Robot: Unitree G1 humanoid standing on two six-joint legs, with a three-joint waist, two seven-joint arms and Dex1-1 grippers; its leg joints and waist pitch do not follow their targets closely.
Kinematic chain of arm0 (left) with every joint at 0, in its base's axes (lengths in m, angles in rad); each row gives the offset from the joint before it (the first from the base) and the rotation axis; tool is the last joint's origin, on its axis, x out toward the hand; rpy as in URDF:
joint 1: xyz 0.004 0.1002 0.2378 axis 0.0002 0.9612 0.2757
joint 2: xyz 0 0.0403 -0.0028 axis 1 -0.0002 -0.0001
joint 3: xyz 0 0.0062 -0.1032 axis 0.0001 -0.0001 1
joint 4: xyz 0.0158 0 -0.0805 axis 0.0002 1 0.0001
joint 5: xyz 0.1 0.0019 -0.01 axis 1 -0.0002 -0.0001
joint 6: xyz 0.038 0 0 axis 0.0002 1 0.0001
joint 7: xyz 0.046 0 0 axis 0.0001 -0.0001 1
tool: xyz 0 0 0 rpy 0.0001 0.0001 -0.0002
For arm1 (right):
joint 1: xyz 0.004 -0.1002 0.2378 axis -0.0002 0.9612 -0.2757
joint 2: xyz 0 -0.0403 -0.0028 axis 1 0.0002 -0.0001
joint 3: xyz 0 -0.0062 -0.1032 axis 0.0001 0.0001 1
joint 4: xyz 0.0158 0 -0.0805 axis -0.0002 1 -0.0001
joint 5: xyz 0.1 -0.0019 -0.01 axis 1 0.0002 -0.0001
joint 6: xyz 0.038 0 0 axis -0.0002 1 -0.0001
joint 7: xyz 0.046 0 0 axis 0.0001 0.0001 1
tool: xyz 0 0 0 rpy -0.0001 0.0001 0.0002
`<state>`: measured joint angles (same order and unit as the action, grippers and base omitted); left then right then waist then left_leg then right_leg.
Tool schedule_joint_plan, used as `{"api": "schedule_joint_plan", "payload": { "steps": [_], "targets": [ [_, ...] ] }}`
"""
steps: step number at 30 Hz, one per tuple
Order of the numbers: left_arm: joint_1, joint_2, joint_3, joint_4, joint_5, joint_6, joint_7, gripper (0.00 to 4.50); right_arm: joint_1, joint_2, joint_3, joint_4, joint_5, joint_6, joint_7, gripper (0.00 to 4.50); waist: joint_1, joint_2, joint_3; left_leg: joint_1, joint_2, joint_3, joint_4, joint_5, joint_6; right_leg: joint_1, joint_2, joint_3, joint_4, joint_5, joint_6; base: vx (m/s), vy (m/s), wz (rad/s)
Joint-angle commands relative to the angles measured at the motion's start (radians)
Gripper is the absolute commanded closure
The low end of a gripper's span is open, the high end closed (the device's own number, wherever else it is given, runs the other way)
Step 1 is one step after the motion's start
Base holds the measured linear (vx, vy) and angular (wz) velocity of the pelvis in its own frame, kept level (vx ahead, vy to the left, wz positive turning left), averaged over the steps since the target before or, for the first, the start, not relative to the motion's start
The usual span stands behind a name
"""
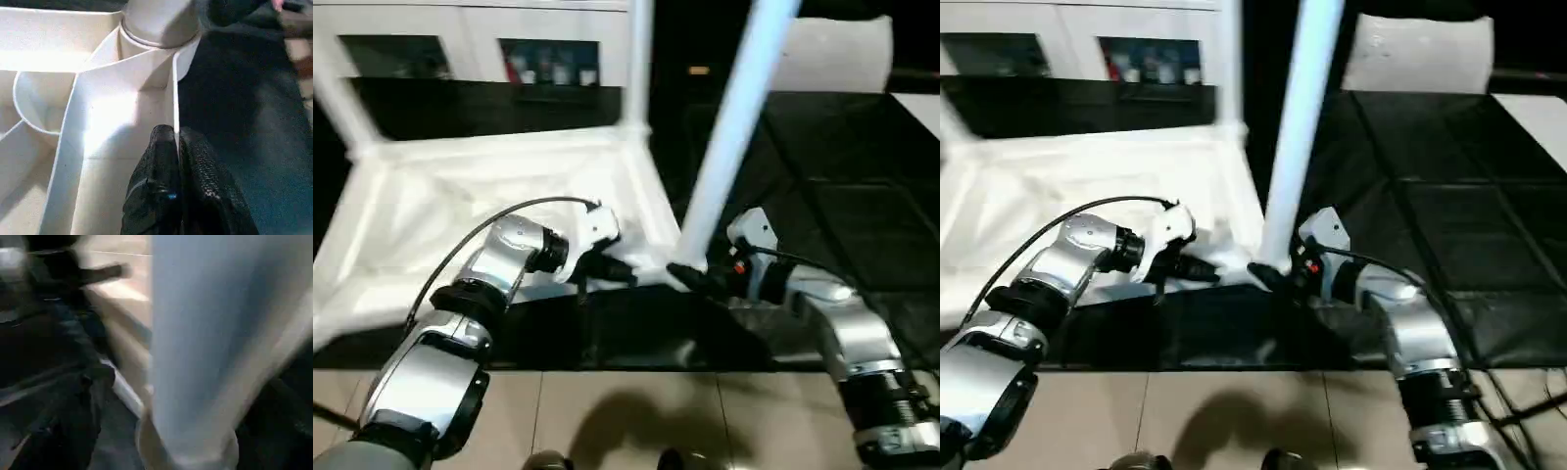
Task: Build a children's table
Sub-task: Rotate leg to tighten
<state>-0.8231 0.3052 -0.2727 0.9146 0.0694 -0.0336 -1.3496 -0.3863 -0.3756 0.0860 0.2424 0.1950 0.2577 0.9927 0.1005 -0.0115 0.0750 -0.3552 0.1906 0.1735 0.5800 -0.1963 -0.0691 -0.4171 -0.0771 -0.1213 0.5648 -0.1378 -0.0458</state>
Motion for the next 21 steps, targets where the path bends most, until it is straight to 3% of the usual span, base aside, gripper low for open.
{"api": "schedule_joint_plan", "payload": {
  "steps": [1, 4, 5, 12, 21],
  "targets": [
    [-0.005, 0.001, -0.031, -0.038, -0.003, -0.04, -0.08, 4.5, 0.001, -0.029, 0.003, -0.017, 0.026, -0.01, 0.073, 0.38, 0.002, 0.002, -0.075, 0.007, 0.054, -0.006, -0.059, -0.097, 0.119, 0.073, -0.087, 0.065, -0.044, -0.19, -0.216, 0.0, 0.0, 0.0],
    [-0.002, 0.022, -0.051, -0.047, -0.005, -0.06, -0.153, 4.5, -0.011, -0.061, 0.017, -0.008, 0.049, -0.016, 0.162, 0.38, 0.012, 0.0, -0.074, 0.006, 0.051, -0.005, -0.058, -0.133, 0.101, 0.074, -0.088, 0.065, -0.051, -0.253, -0.197, 0.0, 0.0, 0.0],
    [-0.001, 0.035, -0.059, -0.055, -0.006, -0.076, -0.205, 4.5, -0.02, -0.083, 0.031, 0.002, 0.066, -0.013, 0.237, 0.64, 0.014, -0.001, -0.074, 0.006, 0.05, -0.005, -0.058, -0.138, 0.098, 0.074, -0.089, 0.065, -0.053, -0.271, -0.19, 0.0, 0.0, 0.0],
    [-0.001, 0.052, -0.076, -0.06, -0.006, -0.097, -0.259, 4.5, -0.035, -0.118, 0.071, 0.011, 0.092, 0.02, 0.349, 1.08, 0.022, -0.004, -0.073, 0.007, 0.048, -0.008, -0.058, -0.151, 0.076, 0.071, -0.087, 0.061, -0.063, -0.387, -0.142, 0.0, 0.0, 0.0],
    [0.004, 0.063, -0.101, -0.069, -0.017, -0.105, -0.265, 4.5, -0.047, -0.128, 0.101, 0.028, 0.088, 0.012, 0.412, 1.92, 0.034, -0.003, -0.076, 0.006, 0.049, -0.007, -0.056, -0.122, 0.077, 0.068, -0.085, 0.063, -0.051, -0.313, -0.162, 0.0, 0.0, 0.0]
  ]
}}
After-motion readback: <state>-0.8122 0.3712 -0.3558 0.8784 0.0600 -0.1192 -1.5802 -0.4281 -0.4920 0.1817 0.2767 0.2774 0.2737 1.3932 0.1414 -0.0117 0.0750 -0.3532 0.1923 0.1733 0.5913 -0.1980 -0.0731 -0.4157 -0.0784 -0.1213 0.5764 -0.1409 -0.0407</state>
